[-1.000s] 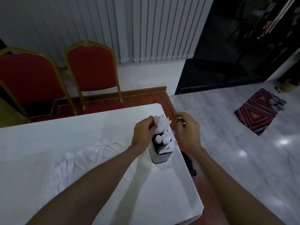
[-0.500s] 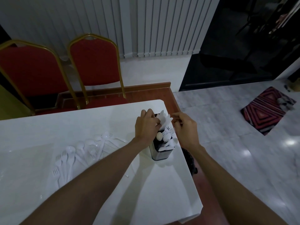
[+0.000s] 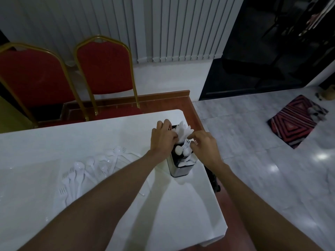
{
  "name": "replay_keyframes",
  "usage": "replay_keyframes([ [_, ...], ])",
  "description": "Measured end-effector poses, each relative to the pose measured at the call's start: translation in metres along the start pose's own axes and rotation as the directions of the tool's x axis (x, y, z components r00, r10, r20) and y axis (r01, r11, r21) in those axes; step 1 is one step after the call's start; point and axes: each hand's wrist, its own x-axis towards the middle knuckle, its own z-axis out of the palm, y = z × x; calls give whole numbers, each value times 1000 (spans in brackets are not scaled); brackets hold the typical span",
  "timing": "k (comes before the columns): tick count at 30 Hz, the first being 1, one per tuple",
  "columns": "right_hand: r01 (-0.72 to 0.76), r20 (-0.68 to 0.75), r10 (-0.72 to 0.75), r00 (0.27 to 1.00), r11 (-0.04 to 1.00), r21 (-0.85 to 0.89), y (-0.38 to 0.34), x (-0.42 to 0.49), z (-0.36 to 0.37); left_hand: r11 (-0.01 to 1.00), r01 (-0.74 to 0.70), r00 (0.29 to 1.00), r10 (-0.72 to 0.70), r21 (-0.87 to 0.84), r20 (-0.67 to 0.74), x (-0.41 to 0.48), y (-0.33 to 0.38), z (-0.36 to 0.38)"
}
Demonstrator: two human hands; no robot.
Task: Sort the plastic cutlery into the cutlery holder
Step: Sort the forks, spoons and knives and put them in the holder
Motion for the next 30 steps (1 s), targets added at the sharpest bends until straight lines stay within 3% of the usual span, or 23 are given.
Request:
replay_keyframes([
  [3, 11, 79, -8, 997, 999, -36, 0, -5, 5, 988, -96, 995, 93, -119, -33, -7, -10, -3],
  [9, 9, 109, -3, 994, 998, -54, -5, -7, 12, 953, -154, 986, 132, -260, -100, -27, -23, -1],
  [17, 28, 176, 13, 984, 973, -229, -20, -17, 23, 943, -66, 991, 23, -326, -133, -40, -33, -4],
  [27, -239, -7, 240, 971, 966, -93, -33, -3, 33, 944, -92, 989, 50, -318, -137, -53, -45, -13],
  [30, -217, -6, 217, 976, 971, -98, -33, -2, 34, 936, -86, 991, 45, -341, -125, -57, -48, -13],
])
